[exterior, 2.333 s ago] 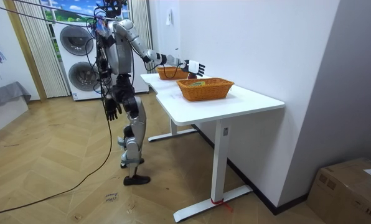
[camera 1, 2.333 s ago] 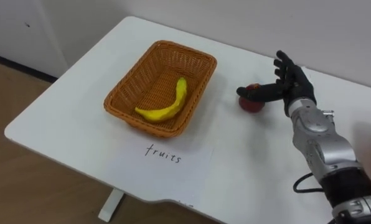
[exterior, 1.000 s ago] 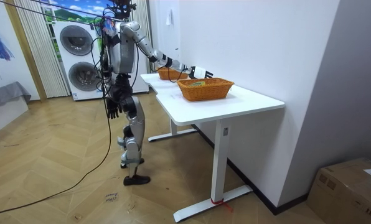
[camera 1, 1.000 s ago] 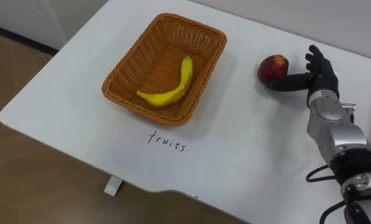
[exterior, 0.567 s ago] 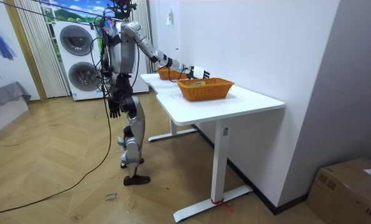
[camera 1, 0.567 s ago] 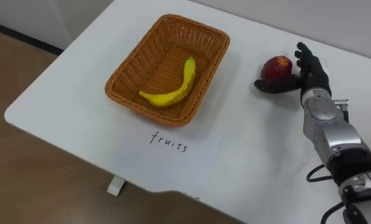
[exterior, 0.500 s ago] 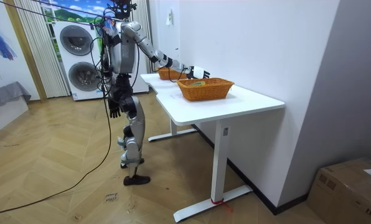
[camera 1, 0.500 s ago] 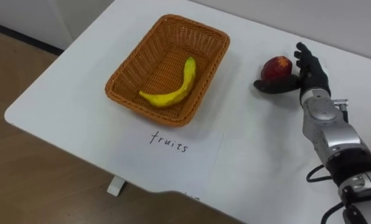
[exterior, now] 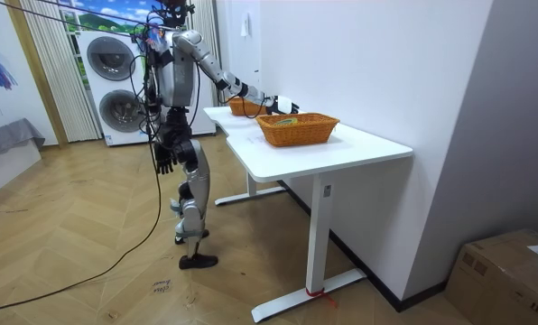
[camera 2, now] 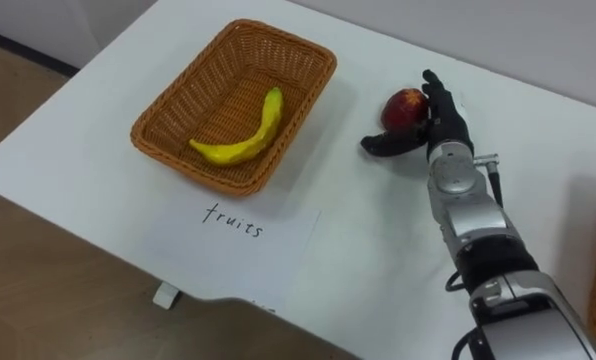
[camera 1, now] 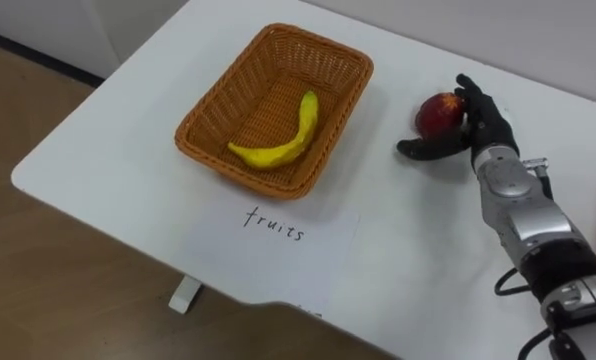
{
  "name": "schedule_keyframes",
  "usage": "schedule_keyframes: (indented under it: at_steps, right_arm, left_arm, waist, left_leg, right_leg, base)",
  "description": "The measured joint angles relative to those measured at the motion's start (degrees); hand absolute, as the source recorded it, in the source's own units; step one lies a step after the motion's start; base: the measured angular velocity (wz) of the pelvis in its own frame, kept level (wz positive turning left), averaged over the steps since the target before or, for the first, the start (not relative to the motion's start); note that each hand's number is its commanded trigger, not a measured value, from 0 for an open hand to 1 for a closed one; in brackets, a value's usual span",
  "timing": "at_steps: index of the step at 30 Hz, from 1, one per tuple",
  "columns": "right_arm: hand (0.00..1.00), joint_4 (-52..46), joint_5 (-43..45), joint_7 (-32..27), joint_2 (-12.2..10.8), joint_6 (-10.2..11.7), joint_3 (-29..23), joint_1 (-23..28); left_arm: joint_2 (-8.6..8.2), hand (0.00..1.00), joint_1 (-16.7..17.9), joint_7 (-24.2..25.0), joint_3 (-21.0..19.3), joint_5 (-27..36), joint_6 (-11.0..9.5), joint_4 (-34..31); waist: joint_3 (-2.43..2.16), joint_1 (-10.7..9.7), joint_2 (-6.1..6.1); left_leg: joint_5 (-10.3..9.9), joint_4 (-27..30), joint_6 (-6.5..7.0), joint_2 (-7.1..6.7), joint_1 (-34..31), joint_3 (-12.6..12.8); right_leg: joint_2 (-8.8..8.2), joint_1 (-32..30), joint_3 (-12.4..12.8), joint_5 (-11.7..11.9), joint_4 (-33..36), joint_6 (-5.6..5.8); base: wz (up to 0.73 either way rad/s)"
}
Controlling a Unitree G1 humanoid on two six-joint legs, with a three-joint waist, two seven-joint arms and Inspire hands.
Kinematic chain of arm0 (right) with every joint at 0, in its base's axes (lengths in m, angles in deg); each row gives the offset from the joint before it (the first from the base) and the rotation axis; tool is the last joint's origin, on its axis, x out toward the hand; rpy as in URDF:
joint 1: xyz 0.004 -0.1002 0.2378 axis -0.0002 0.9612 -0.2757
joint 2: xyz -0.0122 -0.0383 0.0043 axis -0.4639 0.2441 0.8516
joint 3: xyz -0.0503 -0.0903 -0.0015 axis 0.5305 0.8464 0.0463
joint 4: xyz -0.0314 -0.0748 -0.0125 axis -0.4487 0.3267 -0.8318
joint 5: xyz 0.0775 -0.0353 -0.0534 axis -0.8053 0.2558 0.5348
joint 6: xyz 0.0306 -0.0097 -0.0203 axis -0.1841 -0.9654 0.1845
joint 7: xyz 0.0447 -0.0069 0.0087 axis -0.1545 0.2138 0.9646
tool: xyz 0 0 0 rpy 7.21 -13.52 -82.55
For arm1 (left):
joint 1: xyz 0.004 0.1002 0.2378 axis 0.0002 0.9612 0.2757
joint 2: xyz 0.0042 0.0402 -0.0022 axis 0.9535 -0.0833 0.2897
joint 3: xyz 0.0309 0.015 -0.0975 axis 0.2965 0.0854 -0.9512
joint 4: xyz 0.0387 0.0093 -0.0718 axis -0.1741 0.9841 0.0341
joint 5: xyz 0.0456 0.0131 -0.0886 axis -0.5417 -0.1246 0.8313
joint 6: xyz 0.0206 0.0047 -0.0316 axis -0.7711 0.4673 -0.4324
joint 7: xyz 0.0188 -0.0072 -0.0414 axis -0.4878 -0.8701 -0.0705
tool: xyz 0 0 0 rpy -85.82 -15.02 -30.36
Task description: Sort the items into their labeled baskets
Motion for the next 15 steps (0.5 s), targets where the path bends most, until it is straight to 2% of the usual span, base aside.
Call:
schedule_keyframes:
  at_steps: [11,12,13,14,15]
  right_arm:
    - [0.00,0.00,0.15,1.12,0.18,0.00,0.00,0.00]
    - [0.54,0.00,0.20,1.23,0.18,0.00,-0.02,0.00]
    - [0.69,0.00,0.20,1.43,0.21,0.00,0.00,0.00]
    - [1.00,-0.01,0.20,1.49,0.22,0.00,0.00,0.00]
    - [1.00,-0.01,0.21,1.53,0.24,0.00,0.00,0.00]
  left_arm:
    - [0.55,0.00,-0.06,0.91,0.07,0.03,0.02,0.07]
    - [0.55,0.00,-0.06,0.92,0.07,0.03,0.02,0.07]
    - [0.55,0.00,-0.06,0.92,0.07,0.03,0.03,-0.01]
    - [0.56,0.00,-0.06,0.93,0.07,0.03,0.03,-0.04]
    - [0.56,0.00,-0.06,0.93,0.07,0.03,0.03,-0.05]
  waist:
    - [0.02,-0.03,0.03]
    - [0.02,-0.03,0.04]
    - [0.02,-0.01,0.06]
    - [0.01,-0.01,0.06]
    - [0.01,-0.01,0.07]
  left_leg:
    - [0.00,0.00,0.00,0.01,-0.02,-0.01]
    - [0.00,0.00,0.00,0.02,-0.02,-0.01]
    - [0.00,0.00,0.00,0.02,-0.01,0.00]
    - [0.00,0.00,0.00,0.03,-0.01,0.01]
    - [0.00,0.00,0.00,0.04,-0.02,0.01]
  right_leg:
    - [0.02,-0.03,0.05,0.01,0.00,-0.01]
    - [0.02,-0.03,0.05,0.01,0.00,-0.01]
    - [0.02,-0.04,0.05,0.01,0.00,-0.01]
    - [0.02,-0.05,0.05,0.01,0.00,-0.01]
    - [0.02,-0.06,0.05,0.01,0.00,-0.01]
  base:
    - [0.00]
    - [0.00]
    - [0.00]
    - [0.00]
    - [0.00]
